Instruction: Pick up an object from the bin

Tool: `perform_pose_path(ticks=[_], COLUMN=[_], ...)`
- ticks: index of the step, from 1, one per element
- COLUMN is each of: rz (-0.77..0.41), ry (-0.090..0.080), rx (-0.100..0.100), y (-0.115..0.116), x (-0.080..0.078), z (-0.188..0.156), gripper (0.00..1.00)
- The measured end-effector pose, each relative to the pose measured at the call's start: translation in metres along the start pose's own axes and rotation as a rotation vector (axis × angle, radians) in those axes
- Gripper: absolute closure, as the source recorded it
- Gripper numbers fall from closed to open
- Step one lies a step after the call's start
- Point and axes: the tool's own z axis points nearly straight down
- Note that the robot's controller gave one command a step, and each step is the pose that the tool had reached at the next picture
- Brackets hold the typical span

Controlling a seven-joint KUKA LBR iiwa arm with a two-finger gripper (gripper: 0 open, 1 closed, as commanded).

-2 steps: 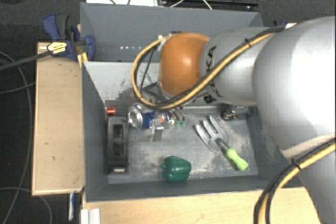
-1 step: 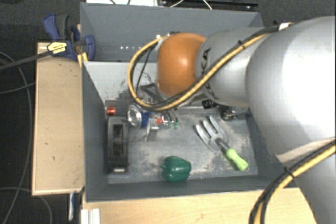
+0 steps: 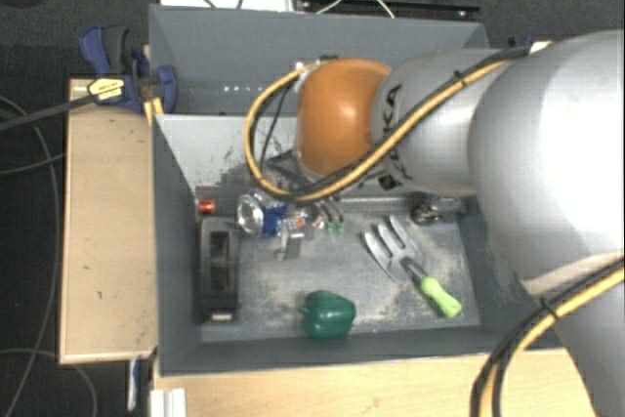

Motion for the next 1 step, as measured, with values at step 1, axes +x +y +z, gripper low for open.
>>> perform_pose_path(ticks=[1], rz=[0.141], ry=[0.007], rx=[0.003], y=[0.0065], x=[0.0039], z=[-0.0037], gripper=[1.0])
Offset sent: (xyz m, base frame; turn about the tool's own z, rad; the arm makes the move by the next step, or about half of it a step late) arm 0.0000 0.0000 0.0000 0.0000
